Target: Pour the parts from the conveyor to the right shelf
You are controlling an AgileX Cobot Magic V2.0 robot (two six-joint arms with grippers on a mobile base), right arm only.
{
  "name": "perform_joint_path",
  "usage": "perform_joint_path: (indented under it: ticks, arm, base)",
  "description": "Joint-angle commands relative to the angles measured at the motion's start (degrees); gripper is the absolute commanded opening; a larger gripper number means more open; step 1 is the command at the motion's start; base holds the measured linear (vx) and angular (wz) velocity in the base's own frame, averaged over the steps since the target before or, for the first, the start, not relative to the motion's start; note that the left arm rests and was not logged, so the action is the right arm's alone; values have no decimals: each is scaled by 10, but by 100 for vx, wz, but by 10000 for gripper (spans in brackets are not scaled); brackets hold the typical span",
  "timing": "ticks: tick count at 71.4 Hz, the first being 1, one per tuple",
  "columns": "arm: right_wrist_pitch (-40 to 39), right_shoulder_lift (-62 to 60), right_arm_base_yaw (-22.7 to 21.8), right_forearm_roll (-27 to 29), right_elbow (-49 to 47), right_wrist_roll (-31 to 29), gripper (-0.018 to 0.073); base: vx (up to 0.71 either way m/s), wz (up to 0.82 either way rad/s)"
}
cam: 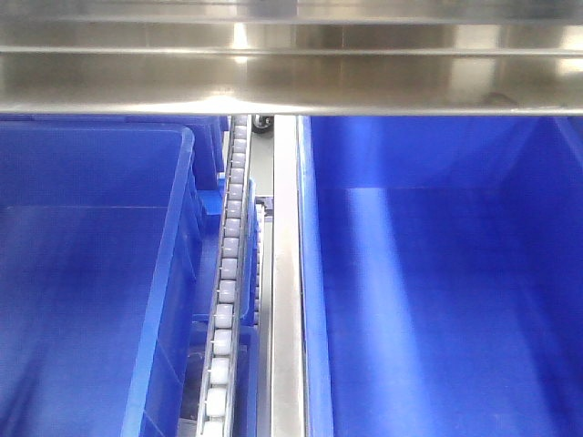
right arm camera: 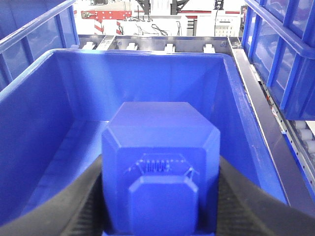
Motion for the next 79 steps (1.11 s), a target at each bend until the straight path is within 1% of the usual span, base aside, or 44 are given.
perform_joint_path:
  ticks: [1, 49, 71, 79]
  arm:
    - [-47, 7, -2, -4, -15, -6, -5]
    - [-47, 7, -2, -3, -15, -6, -5]
    - [-67, 7, -2, -3, -17, -4, -5]
    - [-58, 26, -2, -2, -30, 0, -5]
  base:
    - [0, 0]
    - [0, 0]
    - [0, 0]
    - [0, 0]
